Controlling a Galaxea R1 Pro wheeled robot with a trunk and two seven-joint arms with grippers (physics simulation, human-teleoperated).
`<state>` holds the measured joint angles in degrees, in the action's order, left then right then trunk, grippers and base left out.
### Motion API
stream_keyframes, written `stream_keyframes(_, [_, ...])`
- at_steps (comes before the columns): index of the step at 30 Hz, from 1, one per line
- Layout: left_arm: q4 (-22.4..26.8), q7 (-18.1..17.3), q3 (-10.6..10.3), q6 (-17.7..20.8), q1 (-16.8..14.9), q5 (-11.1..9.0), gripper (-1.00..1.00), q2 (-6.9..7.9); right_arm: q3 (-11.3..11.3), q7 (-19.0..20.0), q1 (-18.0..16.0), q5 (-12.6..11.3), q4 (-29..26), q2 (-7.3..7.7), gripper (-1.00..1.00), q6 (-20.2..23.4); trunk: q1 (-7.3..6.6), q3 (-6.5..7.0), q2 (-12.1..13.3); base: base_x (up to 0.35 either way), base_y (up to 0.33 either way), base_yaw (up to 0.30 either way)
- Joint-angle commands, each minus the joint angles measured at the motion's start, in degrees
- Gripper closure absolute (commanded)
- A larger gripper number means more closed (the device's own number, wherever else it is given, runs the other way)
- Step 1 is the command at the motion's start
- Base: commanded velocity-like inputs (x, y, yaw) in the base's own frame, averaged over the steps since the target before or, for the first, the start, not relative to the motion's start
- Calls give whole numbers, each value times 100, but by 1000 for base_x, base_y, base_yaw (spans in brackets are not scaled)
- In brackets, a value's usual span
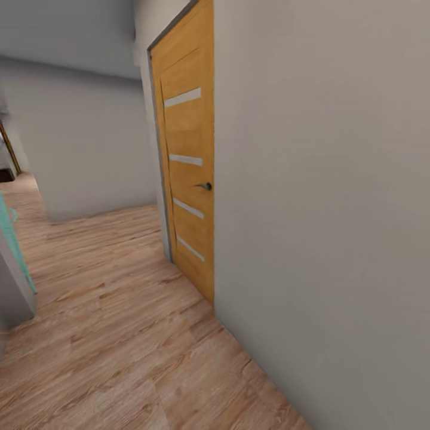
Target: Move the two storage containers from the living room to the garage. In the garage, place one container on the floor and stack the other container on top of it (either order is fine).
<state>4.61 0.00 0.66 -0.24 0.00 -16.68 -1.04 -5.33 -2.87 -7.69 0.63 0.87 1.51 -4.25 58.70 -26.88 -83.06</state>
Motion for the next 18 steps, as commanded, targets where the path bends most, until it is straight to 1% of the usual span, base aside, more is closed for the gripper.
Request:
stream_keyframes(1, [5, 0, 5, -2, 0, -28, -100, -1, -67, -21, -5, 7, 14, -1, -100, -17, 3, -5, -2, 322, 0, 300])
stream_keyframes(4, [5, 0, 5, -2, 0, -28, -100, -1, -159, -21, -5, 3, 22, -1, -100, -16, 3, -5, -2, 322, 0, 300])
stream_keyframes(10, [5, 0, 5, -2, 0, -28, -100, -1, -478, -24, -5, 4, 27, -13, -100, -23, 3, -5, -2, 322, 0, 300])
stream_keyframes(14, [5, 0, 5, -2, 0, -28, -100, -1, -543, -26, -5, 0, 29, -28, -100, -23, 3, -5, -2, 322, 0, 300])
stream_keyframes(18, [5, 0, 5, -2, 0, -28, -100, -1, -562, -28, -5, -1, 30, -32, -100, -24, 3, -5, -2, 322, 0, 300])
